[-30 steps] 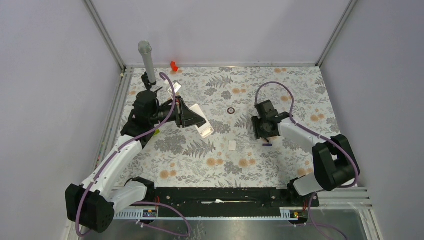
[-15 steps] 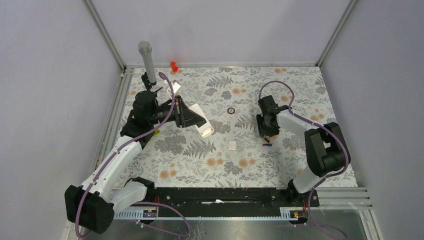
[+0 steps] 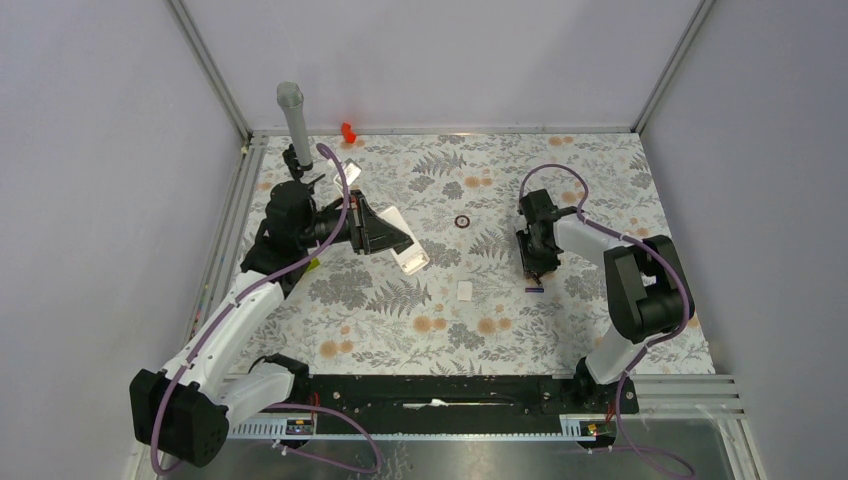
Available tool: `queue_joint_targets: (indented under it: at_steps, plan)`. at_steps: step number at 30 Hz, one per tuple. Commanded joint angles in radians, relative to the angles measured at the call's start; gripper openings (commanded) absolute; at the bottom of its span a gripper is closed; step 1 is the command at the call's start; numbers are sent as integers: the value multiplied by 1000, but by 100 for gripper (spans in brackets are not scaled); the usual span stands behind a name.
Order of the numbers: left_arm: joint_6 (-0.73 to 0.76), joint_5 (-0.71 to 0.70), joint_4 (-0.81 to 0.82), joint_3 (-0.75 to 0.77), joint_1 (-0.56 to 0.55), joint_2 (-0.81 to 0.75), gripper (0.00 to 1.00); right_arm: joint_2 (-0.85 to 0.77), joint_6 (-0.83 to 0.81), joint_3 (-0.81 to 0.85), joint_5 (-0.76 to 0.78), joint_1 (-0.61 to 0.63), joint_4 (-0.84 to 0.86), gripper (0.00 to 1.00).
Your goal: Load the batteries into the remote control
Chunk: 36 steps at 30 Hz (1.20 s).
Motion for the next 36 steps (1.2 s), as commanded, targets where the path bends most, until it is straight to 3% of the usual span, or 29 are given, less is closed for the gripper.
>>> queue_joint_targets:
  at_steps: [1, 10, 19, 26, 31, 36]
  plan:
    - [-4, 30, 76, 23, 1, 7, 0, 23, -9, 29, 3, -3, -15, 33]
    - [-12, 1, 77, 19, 6, -1, 0, 17, 56, 44, 65, -4, 20, 11]
    - [-118, -255, 133, -6, 6, -21, 0, -170, 156, 17, 79, -3, 270, 9]
    - [-372, -444, 329, -80, -1, -17, 0, -309, 421, 46, -170, 10, 448, 7]
    - [-560, -719, 650, -234, -44, -62, 0, -404, 584, 58, -201, 130, 593, 7]
    - [-586, -782, 632, -212, -72, -59, 0, -461, 698, 92, -206, 226, 715, 7]
